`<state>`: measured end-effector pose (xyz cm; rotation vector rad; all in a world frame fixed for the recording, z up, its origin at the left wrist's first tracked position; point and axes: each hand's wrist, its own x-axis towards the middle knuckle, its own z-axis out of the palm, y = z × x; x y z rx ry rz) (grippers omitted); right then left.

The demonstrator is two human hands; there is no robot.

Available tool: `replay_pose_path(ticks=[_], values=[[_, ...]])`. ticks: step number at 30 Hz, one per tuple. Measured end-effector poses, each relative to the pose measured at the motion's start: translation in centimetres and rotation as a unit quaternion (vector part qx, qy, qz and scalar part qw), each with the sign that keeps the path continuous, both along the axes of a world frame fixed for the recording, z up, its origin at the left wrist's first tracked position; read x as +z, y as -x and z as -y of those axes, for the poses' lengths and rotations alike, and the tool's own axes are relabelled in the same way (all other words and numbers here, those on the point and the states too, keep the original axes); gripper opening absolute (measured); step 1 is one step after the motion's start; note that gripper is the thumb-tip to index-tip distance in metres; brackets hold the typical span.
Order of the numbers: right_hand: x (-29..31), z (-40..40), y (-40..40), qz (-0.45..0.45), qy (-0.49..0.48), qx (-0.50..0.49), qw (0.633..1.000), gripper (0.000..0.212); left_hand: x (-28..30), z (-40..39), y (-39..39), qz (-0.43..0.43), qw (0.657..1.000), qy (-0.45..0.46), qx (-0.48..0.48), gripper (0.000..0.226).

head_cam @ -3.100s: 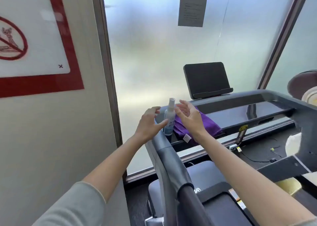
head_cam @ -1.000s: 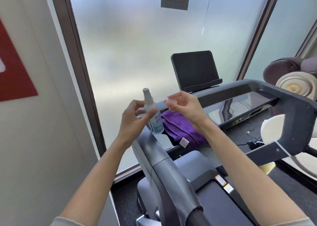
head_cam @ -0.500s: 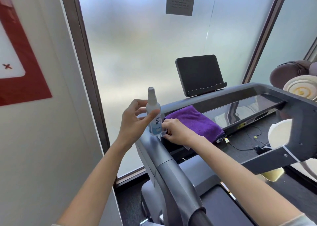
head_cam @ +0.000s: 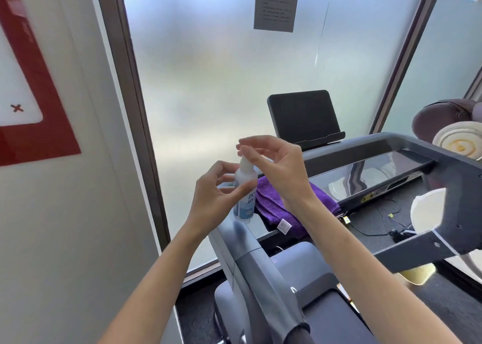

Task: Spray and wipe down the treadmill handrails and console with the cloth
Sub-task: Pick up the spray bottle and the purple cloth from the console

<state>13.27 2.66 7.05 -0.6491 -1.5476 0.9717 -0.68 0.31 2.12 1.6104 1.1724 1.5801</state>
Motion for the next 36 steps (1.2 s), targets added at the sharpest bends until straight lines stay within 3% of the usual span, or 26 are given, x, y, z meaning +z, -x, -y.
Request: replay_pose_path(ticks=[6,10,12,18,22,26,30,36], values=[[-1.2,-0.2,-0.5,-0.025,-0.033,-0.019,0.999,0.01,-0.2,0.7,-0.6,-0.026,0.998,-0.016,0.061,0.034],[-2.1,-0.4,-1.2,-0.042,-0.012,-0.01,0.999,0.019,-0.7,0.8,-1.2,-0.096,0.98,-0.086,0.151,0.036],[-2.2,-0.2,-1.2,-0.059,0.0,-0.012,0.998,0.027,-0.5,0.8,-1.5,-0.092,0.979,-0.095,0.158,0.035],[-1.6,0.4,-1.3,-0.084,0.01,0.054,0.995,0.026,1.2,0.6,-1.7,-0.012,1.0,-0.011,0.019,0.033],[-2.5,0.5,-1.4,-0.072,-0.012,0.102,0.992,0.037,1.7,0.4,-2.3,0.047,0.999,-0.001,-0.021,0.058],[-3.0,0.0,-1.4,-0.043,-0.015,0.097,0.994,0.038,1.2,-0.1,-2.5,0.056,0.998,0.015,-0.024,0.069],[-3.4,-0.6,-1.0,-0.044,-0.044,0.058,0.996,0.033,1.4,-0.5,-2.3,-0.007,0.999,0.045,0.006,0.071],[-2.2,-1.3,-2.1,-0.096,-0.068,0.023,0.993,0.03,1.3,-1.3,-1.4,-0.109,0.991,0.065,-0.047,0.076]])
